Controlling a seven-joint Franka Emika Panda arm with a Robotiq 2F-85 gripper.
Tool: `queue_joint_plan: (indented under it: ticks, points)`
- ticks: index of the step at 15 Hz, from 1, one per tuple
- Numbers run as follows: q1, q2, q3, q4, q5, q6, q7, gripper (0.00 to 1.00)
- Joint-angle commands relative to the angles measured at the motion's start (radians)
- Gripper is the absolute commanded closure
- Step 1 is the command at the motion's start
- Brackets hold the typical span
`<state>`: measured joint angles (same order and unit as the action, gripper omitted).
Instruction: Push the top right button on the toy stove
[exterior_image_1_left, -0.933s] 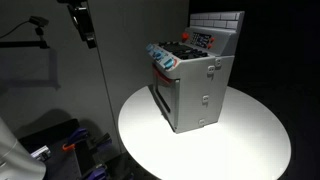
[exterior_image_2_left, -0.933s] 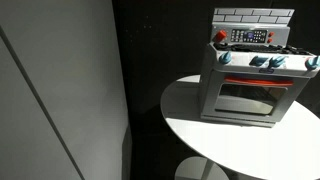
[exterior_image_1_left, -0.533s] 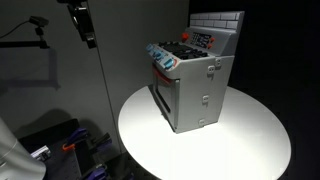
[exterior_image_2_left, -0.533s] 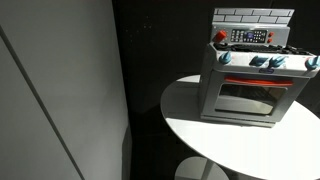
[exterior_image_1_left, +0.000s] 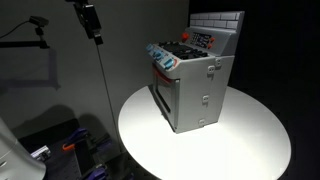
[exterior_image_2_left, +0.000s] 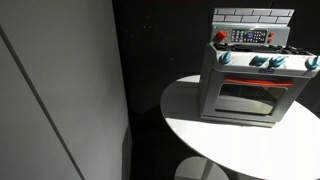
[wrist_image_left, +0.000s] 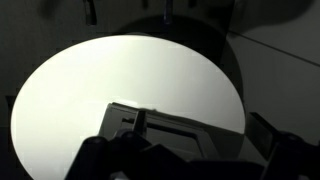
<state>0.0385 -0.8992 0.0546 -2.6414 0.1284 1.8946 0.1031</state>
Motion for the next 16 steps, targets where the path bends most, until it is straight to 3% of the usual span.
queue_joint_plan:
  ticks: [1, 9, 16]
  points:
    - [-0.020, 0.112, 0.026, 0.100, 0.003, 0.018, 0.052, 0.00]
    - [-0.068, 0.336, 0.060, 0.301, -0.027, 0.086, 0.175, 0.00]
    - [-0.105, 0.500, 0.060, 0.399, -0.131, 0.251, 0.218, 0.00]
